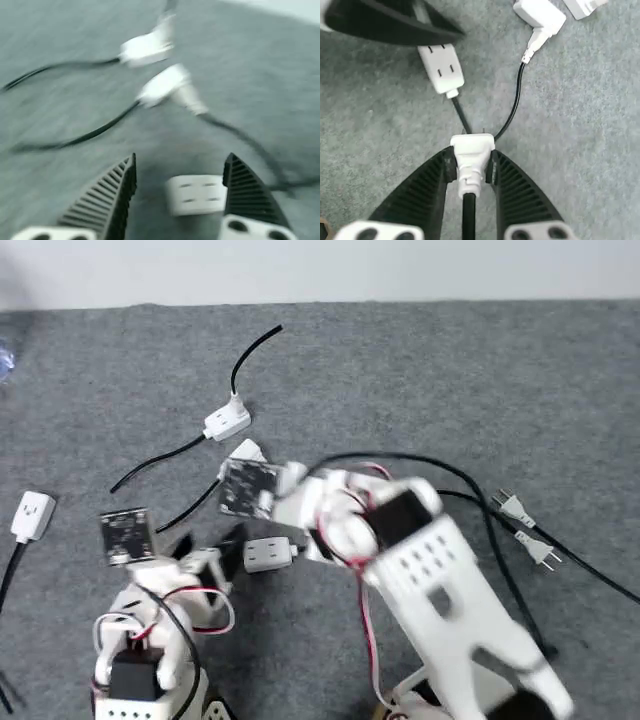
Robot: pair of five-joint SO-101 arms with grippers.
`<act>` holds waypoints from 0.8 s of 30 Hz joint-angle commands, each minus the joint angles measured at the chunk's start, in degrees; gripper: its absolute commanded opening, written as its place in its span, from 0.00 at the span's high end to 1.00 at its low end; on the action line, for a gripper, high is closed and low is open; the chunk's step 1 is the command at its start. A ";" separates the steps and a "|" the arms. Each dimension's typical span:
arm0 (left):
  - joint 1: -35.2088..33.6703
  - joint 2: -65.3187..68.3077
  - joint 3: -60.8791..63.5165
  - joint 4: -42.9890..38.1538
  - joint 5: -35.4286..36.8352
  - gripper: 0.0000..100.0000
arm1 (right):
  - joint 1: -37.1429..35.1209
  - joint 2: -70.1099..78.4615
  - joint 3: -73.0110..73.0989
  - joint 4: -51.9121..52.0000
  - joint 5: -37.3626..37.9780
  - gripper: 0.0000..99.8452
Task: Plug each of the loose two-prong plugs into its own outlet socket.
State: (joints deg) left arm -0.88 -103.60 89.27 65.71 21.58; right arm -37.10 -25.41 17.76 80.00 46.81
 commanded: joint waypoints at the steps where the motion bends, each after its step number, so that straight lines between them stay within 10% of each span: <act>1: -14.86 -0.79 -1.27 4.66 -5.27 0.73 | -3.21 11.21 -10.73 0.84 0.09 0.99; 11: -50.29 -0.79 7.16 -9.85 -11.34 0.73 | -5.49 36.18 -25.05 0.40 3.52 0.99; 24: -48.00 -0.79 7.16 -4.31 -11.52 0.73 | -11.74 38.37 -24.97 -1.01 3.16 0.99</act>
State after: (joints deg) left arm -49.41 -103.60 96.92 60.79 10.51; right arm -48.00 13.54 -4.13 79.74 49.80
